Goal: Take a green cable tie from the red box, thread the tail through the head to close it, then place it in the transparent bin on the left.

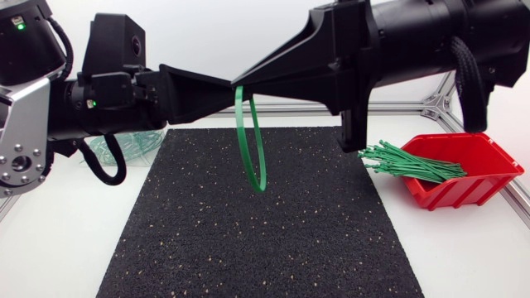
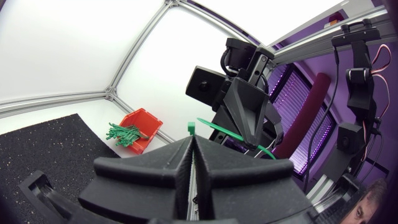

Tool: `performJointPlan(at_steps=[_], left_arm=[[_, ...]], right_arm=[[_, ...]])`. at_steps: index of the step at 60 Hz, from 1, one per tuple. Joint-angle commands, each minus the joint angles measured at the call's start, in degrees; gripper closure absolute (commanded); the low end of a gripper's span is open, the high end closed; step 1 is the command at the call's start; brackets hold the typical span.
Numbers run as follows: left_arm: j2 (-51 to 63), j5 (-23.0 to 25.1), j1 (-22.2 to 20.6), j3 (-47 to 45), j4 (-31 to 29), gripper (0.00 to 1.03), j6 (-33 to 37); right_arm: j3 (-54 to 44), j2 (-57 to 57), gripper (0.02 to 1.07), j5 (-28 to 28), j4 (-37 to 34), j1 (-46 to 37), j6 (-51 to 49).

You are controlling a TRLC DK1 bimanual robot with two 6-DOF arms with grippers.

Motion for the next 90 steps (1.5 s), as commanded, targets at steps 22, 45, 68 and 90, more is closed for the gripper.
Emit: performJointPlan(at_steps=[22,45,68,90], left_arm=[[-0.07,-0.53,0.83,-1.37,1.95,1.0,-1.72],[2.21,-1.94,1.18,-0.58,2.83,1.0,-1.54],[3.01,-2.11,1.18,0.21,3.01,1.0,-1.63],[2.65,-2.11,1.18,0.3,3.18,1.0,-1.63]], right_arm=[[-2.17,0.76,1.02,-0.66,2.3,-1.29,2.92],[-2.35,-0.91,1.02,-0.75,2.3,-0.93,2.92],[-2.96,0.06,1.02,-0.75,2.92,-1.02,3.09],[-3.4,1.2,1.02,-0.84,4.06,-0.85,3.27]])
